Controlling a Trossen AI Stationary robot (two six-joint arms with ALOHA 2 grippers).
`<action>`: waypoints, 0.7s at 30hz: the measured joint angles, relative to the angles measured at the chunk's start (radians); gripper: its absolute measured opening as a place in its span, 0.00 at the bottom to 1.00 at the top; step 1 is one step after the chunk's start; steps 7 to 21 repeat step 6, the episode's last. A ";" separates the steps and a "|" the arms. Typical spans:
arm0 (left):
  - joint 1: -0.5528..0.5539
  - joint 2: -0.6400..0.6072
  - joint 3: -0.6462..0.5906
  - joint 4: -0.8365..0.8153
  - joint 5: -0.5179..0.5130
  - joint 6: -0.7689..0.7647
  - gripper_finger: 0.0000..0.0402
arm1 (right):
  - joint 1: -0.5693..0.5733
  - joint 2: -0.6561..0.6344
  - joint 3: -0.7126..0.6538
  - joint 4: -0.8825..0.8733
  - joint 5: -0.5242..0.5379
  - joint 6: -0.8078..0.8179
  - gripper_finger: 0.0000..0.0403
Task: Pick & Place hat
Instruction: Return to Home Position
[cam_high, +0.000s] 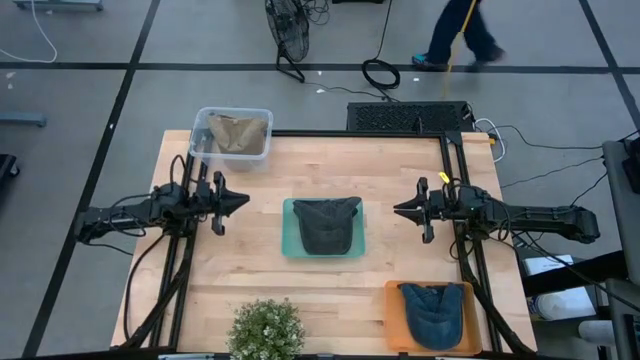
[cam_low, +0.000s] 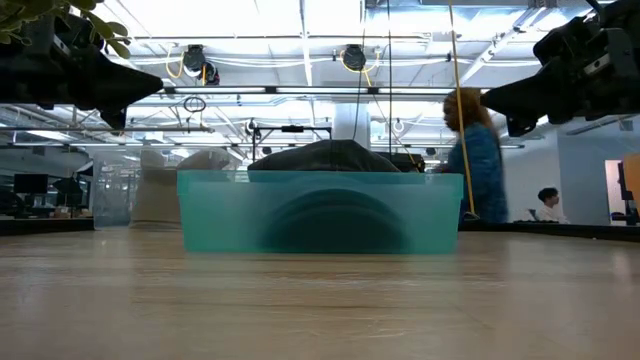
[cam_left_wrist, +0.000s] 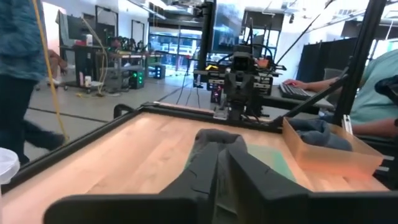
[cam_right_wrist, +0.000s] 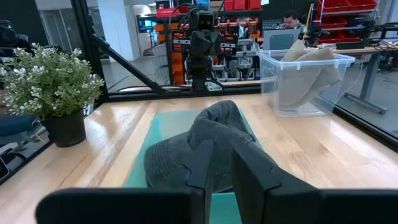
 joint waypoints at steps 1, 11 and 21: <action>0.000 0.000 0.000 0.000 -0.001 -0.003 0.11 | 0.000 0.000 0.000 0.000 0.000 0.000 0.11; 0.000 0.000 0.000 0.000 -0.001 -0.002 0.11 | 0.000 0.000 0.000 0.000 0.000 0.000 0.11; 0.000 0.000 0.000 0.000 -0.001 -0.002 0.11 | 0.000 0.000 0.000 0.000 0.000 0.000 0.11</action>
